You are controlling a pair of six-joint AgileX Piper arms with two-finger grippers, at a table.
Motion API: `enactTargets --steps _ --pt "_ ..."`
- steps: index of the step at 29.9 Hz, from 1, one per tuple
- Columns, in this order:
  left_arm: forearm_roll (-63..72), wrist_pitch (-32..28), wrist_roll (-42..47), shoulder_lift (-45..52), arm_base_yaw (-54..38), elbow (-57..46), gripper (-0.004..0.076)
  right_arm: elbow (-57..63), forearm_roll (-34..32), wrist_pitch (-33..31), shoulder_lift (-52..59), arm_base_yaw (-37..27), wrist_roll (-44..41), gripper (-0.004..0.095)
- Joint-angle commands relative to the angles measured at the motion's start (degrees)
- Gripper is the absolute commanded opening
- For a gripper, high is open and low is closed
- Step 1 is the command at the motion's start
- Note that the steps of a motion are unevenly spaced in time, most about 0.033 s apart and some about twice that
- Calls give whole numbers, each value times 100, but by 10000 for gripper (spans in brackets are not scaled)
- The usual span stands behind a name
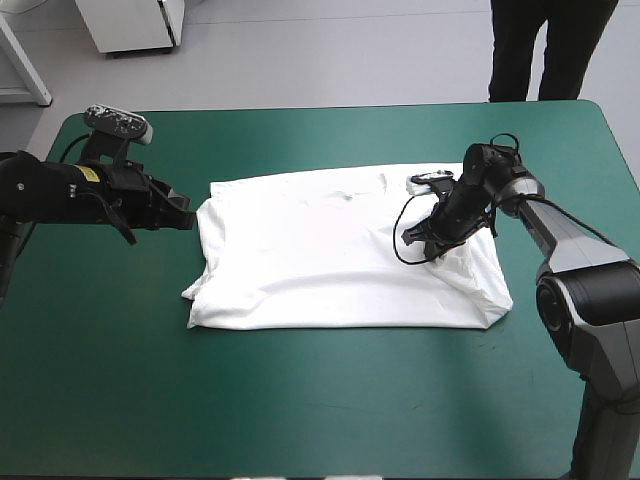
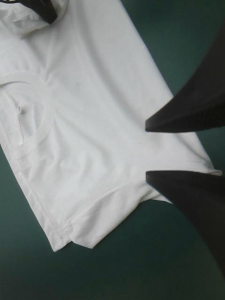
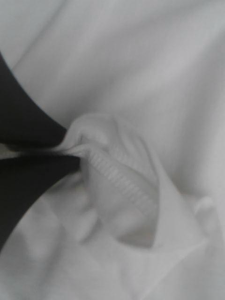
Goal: Fold the cloth
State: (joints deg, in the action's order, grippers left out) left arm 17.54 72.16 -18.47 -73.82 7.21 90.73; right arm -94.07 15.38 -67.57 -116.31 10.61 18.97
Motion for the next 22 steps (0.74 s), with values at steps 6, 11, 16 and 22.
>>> enactTargets --steps 6,11,16,22 --pt "117 158 -4 370 8 181 214 -550 -42 -222 375 -29 -105 449" --pt "88 158 -4 628 8 181 214 -736 -491 -222 701 -29 -431 504" --pt "18 166 165 857 8 181 214 -710 -612 -222 1376 -166 -457 504" --pt "-843 171 653 1184 8 -198 214 -116 -575 -222 2384 -458 -580 504"
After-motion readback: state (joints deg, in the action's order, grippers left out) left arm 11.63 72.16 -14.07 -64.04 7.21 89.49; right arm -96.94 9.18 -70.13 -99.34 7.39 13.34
